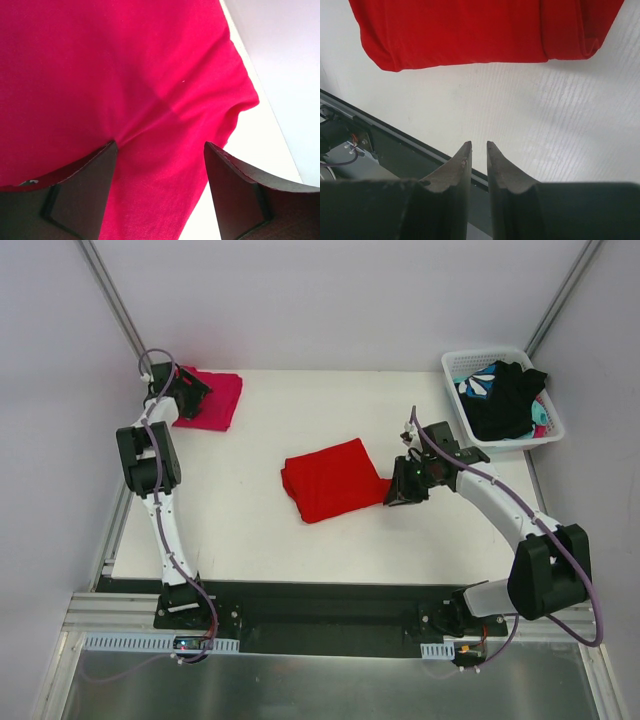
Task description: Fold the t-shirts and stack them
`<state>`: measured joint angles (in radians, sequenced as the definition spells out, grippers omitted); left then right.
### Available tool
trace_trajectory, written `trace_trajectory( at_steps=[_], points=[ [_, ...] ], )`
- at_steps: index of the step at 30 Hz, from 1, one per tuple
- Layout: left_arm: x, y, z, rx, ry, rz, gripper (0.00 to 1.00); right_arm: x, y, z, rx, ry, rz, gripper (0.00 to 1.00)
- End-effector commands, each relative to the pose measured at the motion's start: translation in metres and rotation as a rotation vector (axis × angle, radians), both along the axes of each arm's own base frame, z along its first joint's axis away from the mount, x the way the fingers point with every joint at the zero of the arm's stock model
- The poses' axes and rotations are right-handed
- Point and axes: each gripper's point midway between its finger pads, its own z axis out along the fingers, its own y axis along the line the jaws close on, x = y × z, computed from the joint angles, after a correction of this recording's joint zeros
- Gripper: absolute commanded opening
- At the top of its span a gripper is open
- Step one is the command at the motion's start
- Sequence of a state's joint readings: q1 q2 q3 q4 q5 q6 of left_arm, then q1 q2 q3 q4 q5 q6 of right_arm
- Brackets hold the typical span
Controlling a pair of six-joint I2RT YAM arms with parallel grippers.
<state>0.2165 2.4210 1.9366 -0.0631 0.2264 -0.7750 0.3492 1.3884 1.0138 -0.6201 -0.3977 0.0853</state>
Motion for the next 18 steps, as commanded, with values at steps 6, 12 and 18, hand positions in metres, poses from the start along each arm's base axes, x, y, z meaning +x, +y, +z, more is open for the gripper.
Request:
trace_trajectory(
  at_steps=[6, 12, 18],
  points=[
    [-0.089, -0.020, -0.006, 0.022, 0.228, 0.014, 0.70, 0.005, 0.015, 0.046, 0.079, -0.063, 0.022, 0.21],
    [-0.156, -0.041, -0.006, 0.033, 0.322, 0.028, 0.69, -0.004, 0.017, 0.051, 0.081, -0.052, 0.027, 0.21],
    [-0.230, -0.085, -0.014, 0.091, 0.397, 0.035, 0.69, -0.015, 0.016, 0.067, 0.089, -0.081, 0.030, 0.21]
  ],
)
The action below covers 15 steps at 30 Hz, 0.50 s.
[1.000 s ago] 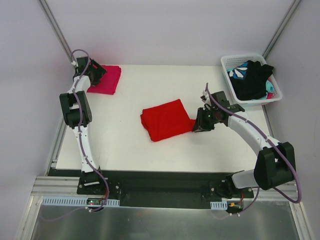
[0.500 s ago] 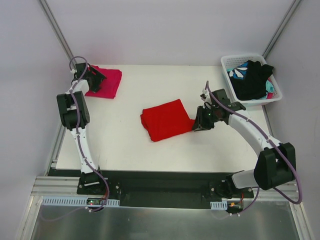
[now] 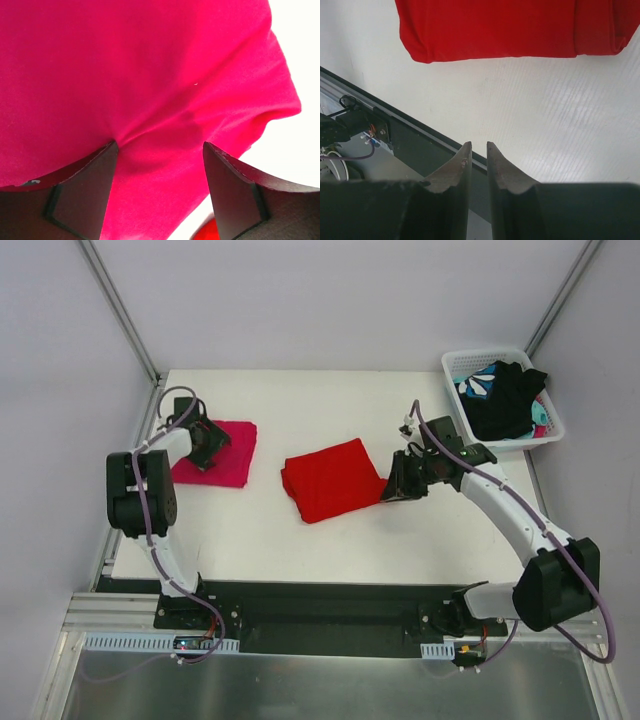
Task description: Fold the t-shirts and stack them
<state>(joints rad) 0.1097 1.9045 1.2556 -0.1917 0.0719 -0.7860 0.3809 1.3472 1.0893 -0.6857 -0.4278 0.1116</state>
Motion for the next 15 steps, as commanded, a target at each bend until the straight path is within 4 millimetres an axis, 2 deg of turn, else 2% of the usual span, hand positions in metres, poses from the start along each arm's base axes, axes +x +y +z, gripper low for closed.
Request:
trace_trajectory(
  at_steps=[1, 2, 4, 5, 8, 15],
  points=[
    [-0.062, -0.029, -0.004, 0.039, 0.090, 0.025, 0.69, -0.013, 0.001, 0.034, 0.036, -0.052, 0.008, 0.21],
    [-0.080, -0.042, -0.007, 0.054, 0.102, 0.004, 0.69, -0.014, 0.000, 0.037, 0.035, -0.059, 0.009, 0.21],
    [-0.092, -0.055, -0.008, 0.055, 0.095, 0.009, 0.69, -0.018, -0.003, 0.040, 0.029, -0.071, 0.006, 0.21],
    [-0.105, -0.064, -0.010, 0.063, 0.101, -0.006, 0.69, -0.020, -0.004, 0.040, 0.028, -0.070, 0.009, 0.21],
    [-0.120, -0.088, -0.015, 0.047, 0.097, -0.025, 0.69, -0.026, -0.007, 0.039, 0.029, -0.070, 0.003, 0.21],
    [-0.138, -0.128, -0.027, 0.039, 0.125, -0.071, 0.69, -0.043, -0.014, 0.034, 0.021, -0.072, -0.013, 0.22]
  ],
)
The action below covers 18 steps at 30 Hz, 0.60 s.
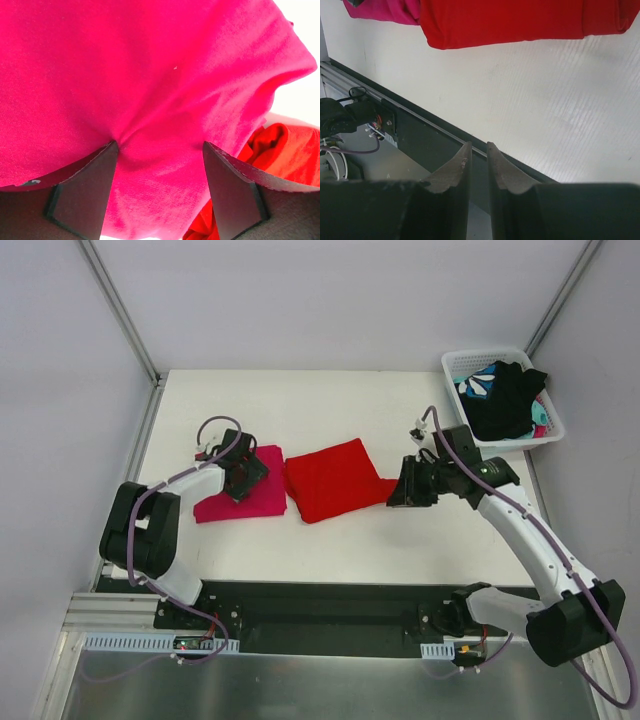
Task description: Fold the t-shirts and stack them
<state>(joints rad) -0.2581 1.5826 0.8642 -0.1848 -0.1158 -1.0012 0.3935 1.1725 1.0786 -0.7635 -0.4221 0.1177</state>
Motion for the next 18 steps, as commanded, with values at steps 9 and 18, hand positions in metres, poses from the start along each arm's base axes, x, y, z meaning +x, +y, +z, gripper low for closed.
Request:
trace_trajectory(
  at_steps=[9, 18],
  points=[
    [-0.037, -0.006, 0.009, 0.040, 0.003, 0.025, 0.70, -0.019, -0.010, -0.010, -0.017, 0.011, -0.039, 0.22],
    [-0.035, -0.001, 0.077, 0.061, -0.096, -0.010, 0.70, 0.014, -0.003, -0.008, -0.042, -0.033, -0.044, 0.23]
  ],
)
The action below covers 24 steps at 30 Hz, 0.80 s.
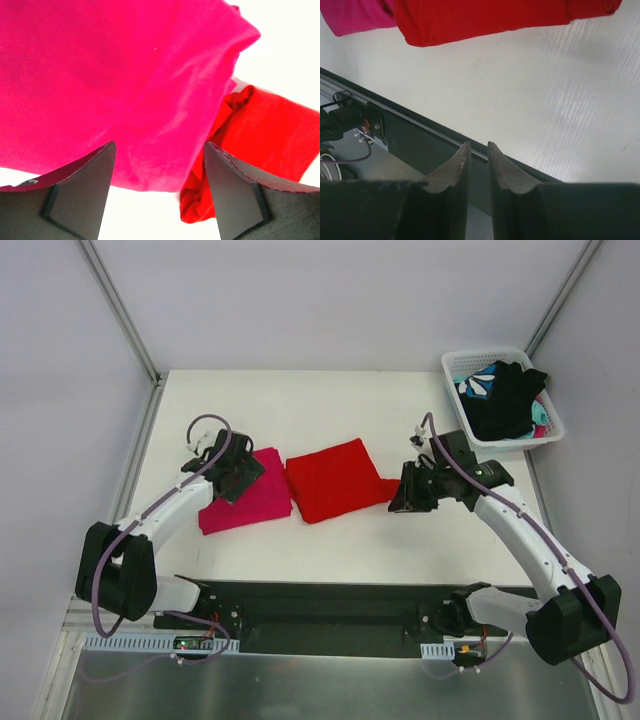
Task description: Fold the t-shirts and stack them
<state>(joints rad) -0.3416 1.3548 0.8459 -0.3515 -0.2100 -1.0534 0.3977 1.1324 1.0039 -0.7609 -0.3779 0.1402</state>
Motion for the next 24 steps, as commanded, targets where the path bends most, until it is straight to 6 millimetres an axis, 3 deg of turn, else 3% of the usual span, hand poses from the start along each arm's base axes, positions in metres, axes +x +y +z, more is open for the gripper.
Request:
trace_trajectory(
  at_steps=[1, 4, 6, 8, 16, 19, 20, 22, 23, 24],
  points=[
    [-0.003, 0.001, 0.037, 0.009, -0.051, -0.017, 0.71, 0.029, 0.008, 0.010, -0.003, -0.067, -0.004, 0.23],
    [-0.001, -0.013, 0.047, -0.038, -0.085, -0.016, 0.72, 0.050, 0.011, 0.003, -0.004, -0.067, -0.014, 0.23],
    [0.005, -0.034, 0.054, -0.073, -0.123, -0.058, 0.72, 0.066, 0.013, 0.003, 0.025, -0.070, -0.029, 0.24],
    [0.011, -0.045, 0.054, -0.059, -0.118, -0.086, 0.72, 0.077, 0.014, -0.008, 0.021, -0.032, -0.039, 0.23],
    [0.023, -0.065, 0.026, -0.006, -0.045, -0.162, 0.71, 0.113, 0.018, -0.024, 0.010, -0.037, -0.026, 0.23],
    [0.021, -0.061, 0.017, 0.030, -0.018, -0.177, 0.71, 0.126, 0.028, -0.028, 0.035, -0.023, -0.008, 0.20],
    [0.021, -0.056, 0.016, 0.056, -0.019, -0.174, 0.71, 0.132, 0.037, -0.019, 0.052, -0.045, 0.018, 0.20],
    [0.020, -0.047, 0.016, 0.092, -0.019, -0.168, 0.71, 0.135, 0.044, -0.026, 0.020, -0.013, 0.048, 0.19],
    [0.020, -0.037, 0.017, 0.138, -0.018, -0.158, 0.71, 0.141, 0.055, -0.018, 0.017, -0.040, 0.081, 0.19],
    [0.022, -0.031, 0.022, 0.163, -0.029, -0.153, 0.71, 0.141, 0.058, -0.027, 0.001, -0.006, 0.093, 0.19]
  ],
)
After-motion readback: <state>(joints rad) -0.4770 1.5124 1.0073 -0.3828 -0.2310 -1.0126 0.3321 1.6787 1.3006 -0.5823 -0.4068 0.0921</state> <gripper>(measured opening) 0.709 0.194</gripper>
